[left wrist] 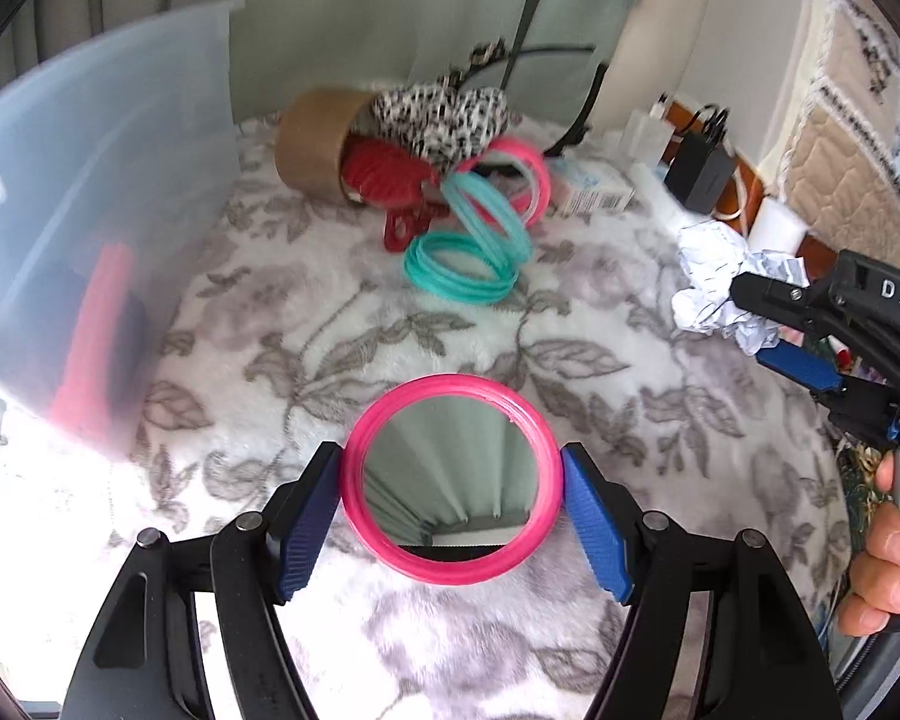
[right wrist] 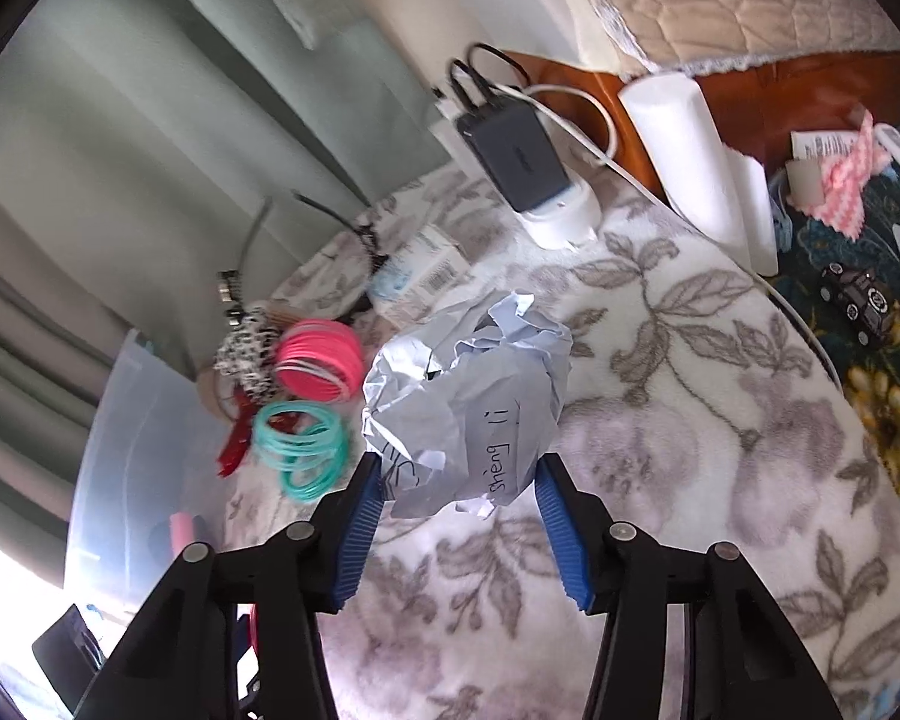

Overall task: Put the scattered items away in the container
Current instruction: 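Grasp and lift the pink mirror with the left tool while the right tool grasps the crumpled paper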

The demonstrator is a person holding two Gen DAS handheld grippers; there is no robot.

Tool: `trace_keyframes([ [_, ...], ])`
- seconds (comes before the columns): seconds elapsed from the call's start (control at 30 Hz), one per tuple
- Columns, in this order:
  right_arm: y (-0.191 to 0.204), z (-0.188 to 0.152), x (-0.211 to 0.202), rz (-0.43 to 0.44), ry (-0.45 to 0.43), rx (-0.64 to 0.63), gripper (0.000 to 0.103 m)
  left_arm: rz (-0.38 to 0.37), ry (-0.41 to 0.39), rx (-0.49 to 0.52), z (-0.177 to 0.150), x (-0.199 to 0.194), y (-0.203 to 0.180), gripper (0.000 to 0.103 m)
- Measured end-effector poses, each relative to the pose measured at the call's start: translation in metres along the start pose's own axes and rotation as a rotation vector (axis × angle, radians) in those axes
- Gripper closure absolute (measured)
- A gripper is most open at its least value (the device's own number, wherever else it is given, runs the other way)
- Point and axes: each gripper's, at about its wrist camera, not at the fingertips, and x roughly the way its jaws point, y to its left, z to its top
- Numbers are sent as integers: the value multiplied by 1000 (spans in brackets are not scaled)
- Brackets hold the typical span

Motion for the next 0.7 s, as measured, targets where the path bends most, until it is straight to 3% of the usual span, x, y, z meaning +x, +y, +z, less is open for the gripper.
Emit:
trace_keyframes([
  [0.03,7,39,-4,4,-3,-3,49,-4,-13,-1,0,-6,0,29],
  [0.07,7,55,11,7,-6,-8,49,-7,-25,-1,0,-11,0,29],
  [0.23,98,84,28,36,-55,-62,49,-23,-102,-18,0,-46,11,29],
  [0.7,199,96,-27,176,-240,-257,49,-6,-429,-91,31,-156,56,29],
])
